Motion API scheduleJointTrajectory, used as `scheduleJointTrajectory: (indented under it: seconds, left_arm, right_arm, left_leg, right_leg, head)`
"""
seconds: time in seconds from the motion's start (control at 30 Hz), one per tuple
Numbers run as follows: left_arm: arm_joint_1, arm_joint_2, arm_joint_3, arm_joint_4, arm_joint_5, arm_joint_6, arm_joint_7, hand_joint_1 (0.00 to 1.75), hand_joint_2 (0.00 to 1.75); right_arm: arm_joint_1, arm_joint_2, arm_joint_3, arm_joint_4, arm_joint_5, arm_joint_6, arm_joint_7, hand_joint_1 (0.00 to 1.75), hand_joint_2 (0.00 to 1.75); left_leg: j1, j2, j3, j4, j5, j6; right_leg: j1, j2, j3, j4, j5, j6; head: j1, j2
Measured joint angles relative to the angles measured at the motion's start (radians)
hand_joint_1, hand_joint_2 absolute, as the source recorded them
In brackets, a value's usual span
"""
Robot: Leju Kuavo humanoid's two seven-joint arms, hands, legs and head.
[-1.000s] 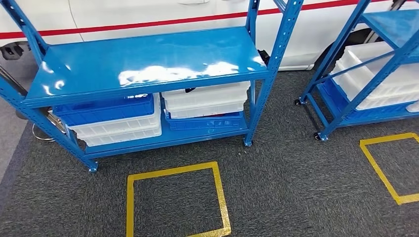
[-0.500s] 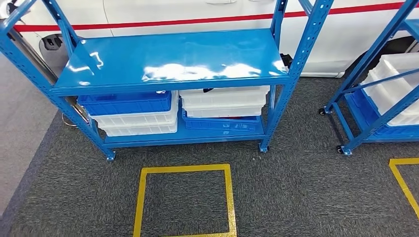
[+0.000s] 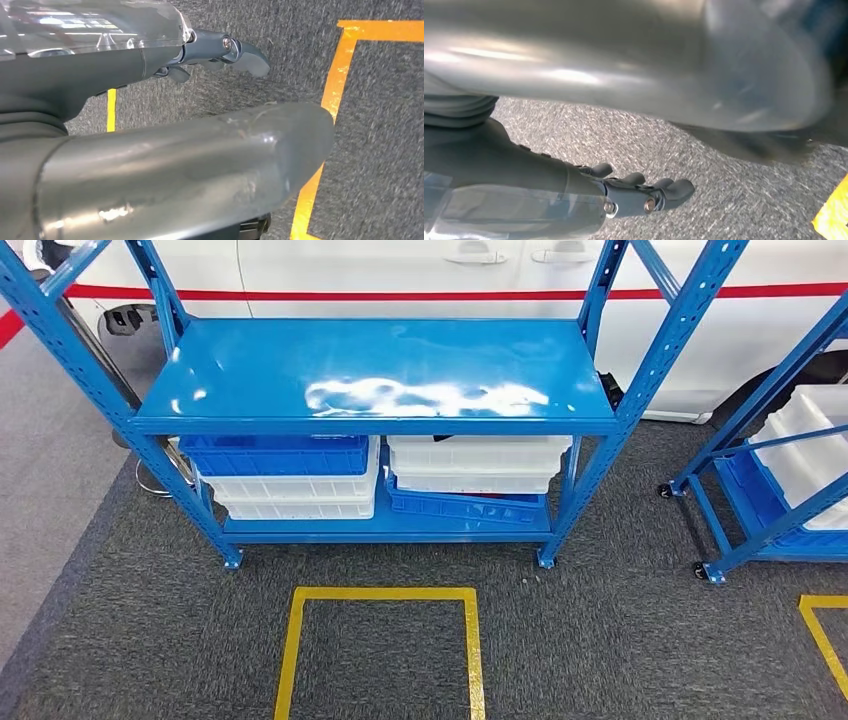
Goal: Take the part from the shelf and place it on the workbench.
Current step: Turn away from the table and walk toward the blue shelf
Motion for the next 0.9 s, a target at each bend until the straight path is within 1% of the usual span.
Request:
scheduleJointTrajectory:
  seconds: [0.03, 0.07, 0.1, 0.13, 0.17, 0.2, 0.23, 0.27, 0.3, 0.33, 0.37, 0.4, 0.43, 0.47, 0.5, 0.53, 0.57, 0.6, 0.63, 0.67, 0.7, 0.73, 0.8, 0.83, 0.87, 0.9]
  left_arm:
    - [0.001, 0.0, 0.002, 0.0, 0.0, 0.0, 0.0, 0.0, 0.0]
    - [0.003, 0.0, 0.003, 0.0, 0.0, -0.001, 0.001, 0.0, 0.0]
    - [0.004, -0.001, 0.004, 0.0, 0.0, -0.001, 0.001, 0.0, 0.0]
    - [0.003, -0.001, 0.004, 0.0, -0.001, -0.001, 0.001, 0.0, 0.0]
    - [0.002, -0.001, 0.004, 0.0, -0.002, -0.001, 0.002, 0.0, 0.0]
    - [0.001, -0.001, 0.004, 0.0, -0.003, -0.001, 0.003, 0.0, 0.0]
    - [-0.001, -0.001, 0.004, 0.0, -0.004, -0.001, 0.004, 0.0, 0.0]
    - [-0.003, -0.001, 0.004, 0.0, -0.005, -0.002, 0.005, 0.0, 0.0]
    - [-0.004, -0.001, 0.004, 0.0, -0.007, -0.004, 0.006, 0.0, 0.0]
    - [-0.005, -0.001, 0.004, 0.0, -0.008, -0.005, 0.007, 0.0, 0.0]
    - [-0.005, -0.001, 0.004, 0.0, -0.009, -0.006, 0.008, 0.0, 0.0]
    - [-0.005, -0.001, 0.004, 0.0, -0.011, -0.006, 0.01, 0.0, 0.0]
    - [-0.004, -0.001, 0.004, 0.0, -0.013, -0.006, 0.012, 0.0, 0.0]
    - [-0.002, -0.001, 0.004, 0.0, -0.016, -0.006, 0.015, 0.0, 0.0]
    - [0.0, -0.001, 0.004, 0.0, -0.019, -0.005, 0.019, 0.0, 0.0]
    - [0.001, -0.001, 0.004, 0.0, -0.021, -0.005, 0.023, 0.0, 0.0]
    - [0.002, -0.001, 0.004, 0.0, -0.024, -0.005, 0.026, 0.0, 0.0]
    - [0.004, -0.001, 0.004, 0.0, -0.026, -0.006, 0.027, 0.0, 0.0]
    - [0.006, -0.001, 0.004, 0.0, -0.027, -0.006, 0.028, 0.0, 0.0]
    - [0.008, -0.001, 0.003, 0.0, -0.029, -0.006, 0.028, 0.0, 0.0]
    - [0.01, -0.001, 0.003, 0.0, -0.03, -0.007, 0.027, 0.0, 0.0]
    - [0.01, -0.001, 0.002, 0.0, -0.031, -0.007, 0.026, 0.0, 0.0]
    - [0.004, -0.002, 0.001, 0.0, -0.035, -0.007, 0.025, 0.0, 0.0]
    - [0.0, -0.002, 0.001, 0.0, -0.037, -0.006, 0.024, 0.0, 0.0]
    - [-0.004, -0.002, 0.0, 0.0, -0.038, -0.006, 0.024, 0.0, 0.0]
    - [-0.007, -0.002, 0.0, 0.0, -0.039, -0.005, 0.023, 0.0, 0.0]
  right_arm:
    - [0.001, 0.0, 0.0, 0.0, 0.0, 0.0, 0.0, 0.0, 0.0]
    - [0.002, 0.0, 0.0, 0.0, 0.0, 0.0, 0.0, 0.0, 0.0]
    - [0.004, 0.0, -0.001, 0.0, 0.0, 0.0, -0.001, 0.0, 0.0]
    - [0.006, 0.0, -0.001, 0.001, 0.0, 0.0, 0.0, 0.0, 0.0]
    - [0.008, 0.0, -0.001, 0.001, 0.0, 0.001, 0.0, 0.0, 0.0]
    - [0.009, 0.0, -0.001, 0.001, 0.0, 0.001, -0.001, 0.0, 0.0]
    - [0.009, -0.001, -0.001, 0.001, 0.0, 0.001, -0.001, 0.0, 0.0]
    - [0.01, -0.001, -0.001, 0.001, 0.0, 0.0, -0.002, 0.0, 0.0]
    - [0.011, -0.001, -0.001, 0.001, 0.001, 0.0, -0.002, 0.0, 0.0]
    - [0.013, -0.001, -0.001, 0.001, 0.002, 0.0, -0.003, 0.0, 0.0]
    - [0.014, -0.001, -0.001, 0.0, 0.003, 0.0, -0.003, 0.0, 0.0]
    - [0.014, -0.001, -0.001, 0.001, 0.004, 0.0, -0.003, 0.0, 0.0]
    - [0.014, -0.001, -0.001, 0.001, 0.005, 0.0, -0.004, 0.0, 0.0]
    - [0.014, -0.001, -0.001, 0.001, 0.006, 0.0, -0.004, 0.0, 0.0]
    - [0.014, -0.001, -0.001, 0.001, 0.008, 0.0, -0.004, 0.0, 0.0]
    - [0.015, -0.001, -0.001, 0.001, 0.009, 0.0, -0.004, 0.0, 0.0]
    - [0.015, -0.001, -0.001, 0.001, 0.011, 0.0, -0.003, 0.0, 0.0]
    - [0.016, -0.001, -0.001, 0.001, 0.012, 0.0, -0.004, 0.0, 0.0]
    - [0.016, -0.001, -0.001, 0.001, 0.014, 0.0, -0.004, 0.0, 0.0]
    - [0.017, -0.001, -0.001, 0.002, 0.015, 0.0, -0.005, 0.0, 0.0]
    - [0.016, -0.001, -0.001, 0.002, 0.017, 0.0, -0.007, 0.0, 0.0]
    - [0.015, -0.001, -0.001, 0.003, 0.018, 0.0, -0.009, 0.0, 0.0]
    - [0.007, -0.001, -0.001, 0.001, 0.019, 0.0, -0.013, 0.0, 0.0]
    - [0.003, -0.001, -0.002, 0.0, 0.02, 0.0, -0.015, 0.0, 0.0]
    - [0.0, -0.001, -0.002, 0.0, 0.02, 0.001, -0.017, 0.0, 0.0]
    - [-0.002, -0.001, -0.002, -0.001, 0.02, 0.001, -0.02, 0.0, 0.0]
  left_leg:
    - [0.0, -0.002, 0.013, 0.0, -0.01, -0.002]
    - [0.001, -0.004, 0.029, 0.0, -0.022, -0.005]
    - [0.002, -0.005, 0.045, 0.0, -0.036, -0.009]
    - [0.001, -0.007, 0.059, 0.0, -0.05, -0.014]
    - [0.001, -0.008, 0.072, -0.004, -0.063, -0.02]
    - [0.0, -0.009, 0.086, -0.011, -0.07, -0.027]
    - [-0.002, -0.009, 0.095, -0.011, -0.067, -0.034]
    - [-0.002, -0.008, 0.096, 0.002, -0.056, -0.04]
    - [-0.002, -0.007, 0.085, 0.04, -0.034, -0.044]
    - [-0.001, -0.004, 0.05, 0.105, -0.01, -0.049]
    - [0.001, -0.002, 0.003, 0.179, 0.0, -0.052]
    - [0.002, 0.001, -0.048, 0.248, -0.01, -0.056]
    - [0.003, 0.002, -0.096, 0.295, -0.049, -0.06]
    - [0.003, 0.002, -0.132, 0.315, -0.106, -0.062]
    - [0.003, 0.003, -0.158, 0.312, -0.164, -0.063]
    - [0.003, 0.003, -0.177, 0.289, -0.202, -0.062]
    - [0.003, 0.003, -0.189, 0.251, -0.202, -0.059]
    - [0.003, 0.004, -0.196, 0.198, -0.151, -0.054]
    - [0.001, 0.006, -0.202, 0.142, -0.06, -0.047]
    - [-0.002, 0.007, -0.203, 0.099, 0.03, -0.041]
    - [-0.005, 0.008, -0.202, 0.073, 0.102, -0.036]
    - [-0.008, 0.007, -0.199, 0.065, 0.135, -0.031]
    - [-0.009, 0.003, -0.189, 0.066, 0.133, -0.02]
    - [-0.008, 0.002, -0.185, 0.062, 0.129, -0.013]
    - [-0.007, 0.001, -0.18, 0.055, 0.127, -0.007]
    - [-0.006, 0.001, -0.176, 0.051, 0.124, -0.002]
  right_leg:
    - [0.0, 0.0, -0.011, -0.012, 0.01, -0.004]
    - [0.0, 0.0, -0.005, -0.059, 0.04, -0.007]
    - [0.0, 0.001, 0.007, -0.121, 0.093, -0.009]
    - [0.002, 0.001, 0.017, -0.174, 0.137, -0.011]
    - [0.004, 0.002, 0.028, -0.216, 0.173, -0.015]
    - [0.007, 0.002, 0.034, -0.236, 0.19, -0.022]
    - [0.009, 0.002, 0.042, -0.241, 0.179, -0.03]
    - [0.007, 0.003, 0.057, -0.248, 0.17, -0.039]
    - [0.005, 0.002, 0.075, -0.256, 0.161, -0.046]
    - [0.004, 0.001, 0.096, -0.263, 0.15, -0.053]
    - [0.003, 0.0, 0.118, -0.269, 0.14, -0.059]
    - [0.003, -0.002, 0.139, -0.275, 0.127, -0.062]
    - [0.003, -0.002, 0.16, -0.279, 0.115, -0.064]
    - [0.003, -0.001, 0.182, -0.282, 0.103, -0.065]
    - [0.003, 0.001, 0.204, -0.285, 0.089, -0.065]
    - [0.003, 0.003, 0.226, -0.286, 0.074, -0.064]
    - [0.004, 0.005, 0.247, -0.286, 0.058, -0.063]
    - [0.005, 0.005, 0.265, -0.286, 0.041, -0.061]
    - [0.007, 0.005, 0.282, -0.284, 0.025, -0.058]
    - [0.009, 0.006, 0.293, -0.282, 0.009, -0.054]
    - [0.011, 0.008, 0.303, -0.279, -0.006, -0.048]
    - [0.011, 0.009, 0.311, -0.278, -0.018, -0.042]
    - [0.008, 0.008, 0.325, -0.282, -0.037, -0.027]
    - [0.006, 0.008, 0.326, -0.274, -0.048, -0.021]
    - [0.004, 0.007, 0.314, -0.246, -0.066, -0.017]
    - [0.003, 0.007, 0.287, -0.195, -0.092, -0.014]
  head:
    - [0.0, 0.0]
    - [0.0, 0.0]
    - [0.001, 0.0]
    - [0.001, 0.0]
    - [0.002, 0.0]
    - [0.002, 0.0]
    - [0.002, 0.0]
    - [0.002, 0.0]
    - [0.001, 0.0]
    - [-0.001, 0.0]
    - [-0.002, 0.0]
    - [-0.003, 0.0]
    - [-0.004, 0.0]
    - [-0.004, 0.0]
    - [-0.004, 0.0]
    - [-0.004, 0.0]
    - [-0.004, 0.0]
    - [-0.004, 0.0]
    - [-0.004, 0.0]
    - [-0.005, 0.0]
    - [-0.005, 0.0]
    - [-0.005, 0.0]
    - [-0.006, 0.0]
    - [-0.005, 0.0]
    - [-0.004, 0.0]
    - [-0.002, 0.0]
